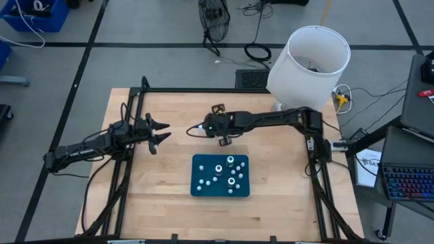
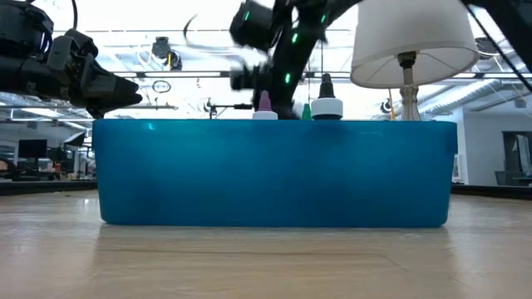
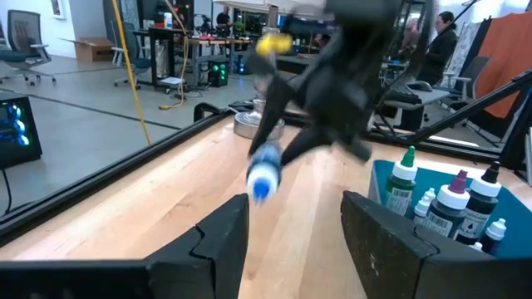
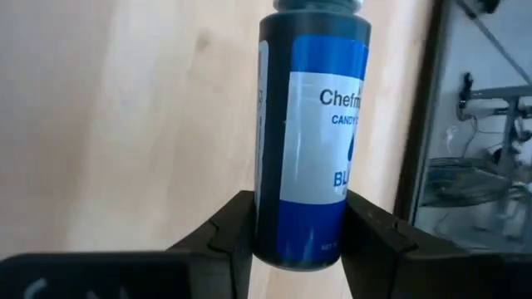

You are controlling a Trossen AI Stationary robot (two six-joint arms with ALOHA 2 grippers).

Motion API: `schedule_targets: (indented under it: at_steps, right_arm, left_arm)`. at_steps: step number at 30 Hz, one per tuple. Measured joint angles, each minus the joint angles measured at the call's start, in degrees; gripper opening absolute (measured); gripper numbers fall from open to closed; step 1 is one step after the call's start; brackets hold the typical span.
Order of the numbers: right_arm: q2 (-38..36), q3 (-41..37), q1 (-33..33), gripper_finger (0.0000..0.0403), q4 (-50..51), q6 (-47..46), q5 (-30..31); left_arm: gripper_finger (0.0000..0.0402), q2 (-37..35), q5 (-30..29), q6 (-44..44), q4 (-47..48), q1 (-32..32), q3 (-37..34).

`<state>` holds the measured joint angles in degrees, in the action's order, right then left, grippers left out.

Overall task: Pick & Place food coloring
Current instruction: Put the blue food coloring bottle into the bin

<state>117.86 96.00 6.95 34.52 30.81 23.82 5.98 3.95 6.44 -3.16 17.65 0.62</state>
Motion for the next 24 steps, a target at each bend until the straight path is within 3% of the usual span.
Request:
schedule_targets:
  at_steps: [4, 7, 10, 17, 24]
  right_arm:
    - [-7.0, 0.0, -1.1, 0.0125, 5.5, -8.9, -5.6]
    - [-12.7, -2.9, -2.8, 0.0125, 3.6, -13.0, -10.3]
    - [-18.0, -10.1, -5.4, 0.0125, -4.5, -13.2, -10.6]
    - [-26.4, -29.1, -9.8, 0.0125, -33.9, -11.3, -10.5]
    - [-27.4, -33.0, -11.0, 0.0125, -38.1, -12.0, -10.4]
  left_arm:
    - [0.0197, 0.0, 0.0, 0.0, 0.0, 0.0, 0.0]
    - [0.0203, 0.0, 0.0, 0.0, -0.3, 0.0, 0.0]
    - [0.0208, 0.0, 0.0, 0.0, -0.1, 0.0, 0.0]
    - [0.0205, 0.0, -1.3, -0.1, -1.5, 0.0, 0.0]
    - [0.0193, 0.0, -3.0, 2.1, -7.3, 0.0, 0.0]
